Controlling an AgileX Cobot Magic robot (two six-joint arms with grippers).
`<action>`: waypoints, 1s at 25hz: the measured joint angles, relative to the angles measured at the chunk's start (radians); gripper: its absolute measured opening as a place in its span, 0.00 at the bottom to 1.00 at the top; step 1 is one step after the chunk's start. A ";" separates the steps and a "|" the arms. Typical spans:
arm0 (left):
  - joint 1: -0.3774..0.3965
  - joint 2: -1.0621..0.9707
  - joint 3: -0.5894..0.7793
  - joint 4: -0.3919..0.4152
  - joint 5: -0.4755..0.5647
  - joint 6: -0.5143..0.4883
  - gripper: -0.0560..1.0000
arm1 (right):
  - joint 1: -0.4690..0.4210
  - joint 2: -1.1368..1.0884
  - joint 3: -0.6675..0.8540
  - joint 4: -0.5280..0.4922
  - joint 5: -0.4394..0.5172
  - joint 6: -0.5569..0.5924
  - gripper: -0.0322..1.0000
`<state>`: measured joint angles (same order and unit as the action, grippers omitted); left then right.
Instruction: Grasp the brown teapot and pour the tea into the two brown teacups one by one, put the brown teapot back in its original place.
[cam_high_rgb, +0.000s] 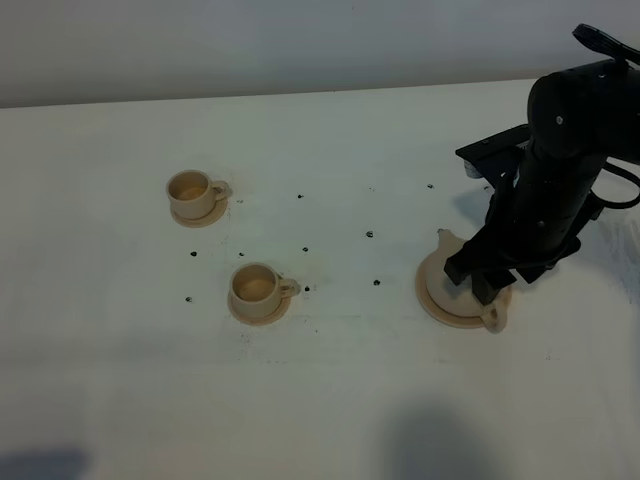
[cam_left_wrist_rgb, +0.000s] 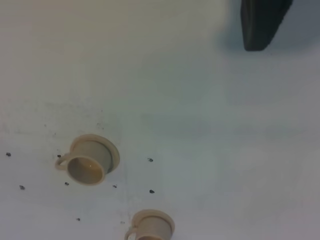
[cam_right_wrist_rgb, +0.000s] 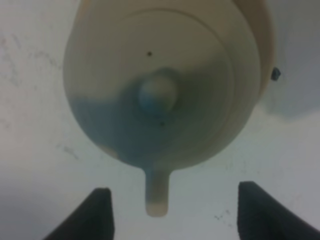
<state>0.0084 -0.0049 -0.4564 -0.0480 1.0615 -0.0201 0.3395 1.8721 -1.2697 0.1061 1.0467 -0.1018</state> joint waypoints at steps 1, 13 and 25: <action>0.000 0.000 0.000 0.000 0.000 0.000 0.57 | 0.000 0.000 0.000 0.002 0.005 0.000 0.55; 0.000 0.000 0.000 0.000 0.000 0.000 0.57 | 0.000 0.009 0.000 0.004 0.026 0.012 0.55; 0.000 0.000 0.000 0.000 0.000 0.000 0.57 | 0.000 0.055 0.000 0.004 -0.003 0.013 0.55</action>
<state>0.0084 -0.0049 -0.4564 -0.0480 1.0615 -0.0201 0.3395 1.9267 -1.2697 0.1105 1.0435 -0.0891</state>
